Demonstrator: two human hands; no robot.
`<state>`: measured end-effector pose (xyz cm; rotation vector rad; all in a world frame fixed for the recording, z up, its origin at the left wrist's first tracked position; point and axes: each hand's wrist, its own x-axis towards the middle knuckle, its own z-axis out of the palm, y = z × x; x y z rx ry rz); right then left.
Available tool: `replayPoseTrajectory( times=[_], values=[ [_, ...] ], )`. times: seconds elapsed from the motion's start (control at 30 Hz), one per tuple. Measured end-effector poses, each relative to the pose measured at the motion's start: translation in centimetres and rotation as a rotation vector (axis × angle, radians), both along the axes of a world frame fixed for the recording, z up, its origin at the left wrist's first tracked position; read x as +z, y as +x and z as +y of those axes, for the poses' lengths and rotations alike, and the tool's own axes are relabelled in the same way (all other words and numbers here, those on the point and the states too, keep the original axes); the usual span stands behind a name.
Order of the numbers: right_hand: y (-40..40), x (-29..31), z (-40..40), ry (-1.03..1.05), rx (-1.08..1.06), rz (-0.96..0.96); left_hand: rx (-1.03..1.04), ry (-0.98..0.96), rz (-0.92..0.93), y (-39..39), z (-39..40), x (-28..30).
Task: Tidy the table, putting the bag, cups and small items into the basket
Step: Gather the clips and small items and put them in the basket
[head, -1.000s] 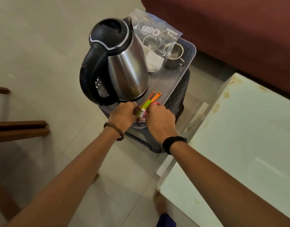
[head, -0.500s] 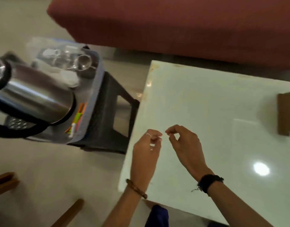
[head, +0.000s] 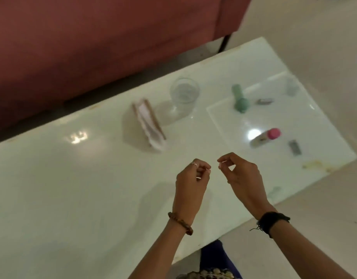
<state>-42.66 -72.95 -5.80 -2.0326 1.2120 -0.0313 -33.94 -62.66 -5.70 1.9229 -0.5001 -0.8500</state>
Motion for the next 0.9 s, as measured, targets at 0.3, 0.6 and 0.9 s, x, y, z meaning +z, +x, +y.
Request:
replayPoseTrajectory(
  times=[0.3,0.6,0.9],
  values=[
    [-9.2,-1.6,-14.4,-0.015,-0.255,0.014,-0.259,0.046,-0.236,-5.9,-19.8,-2.6],
    [-11.6,-5.3,-19.3,-0.050,-0.260,0.122,-0.477,0.242,-0.692,0.1,-31.4,-5.8],
    [-11.9,-6.6,-19.5,0.021,-0.209,0.072,-0.530,0.386,-0.700,-0.2,-32.9,-7.9]
  ],
)
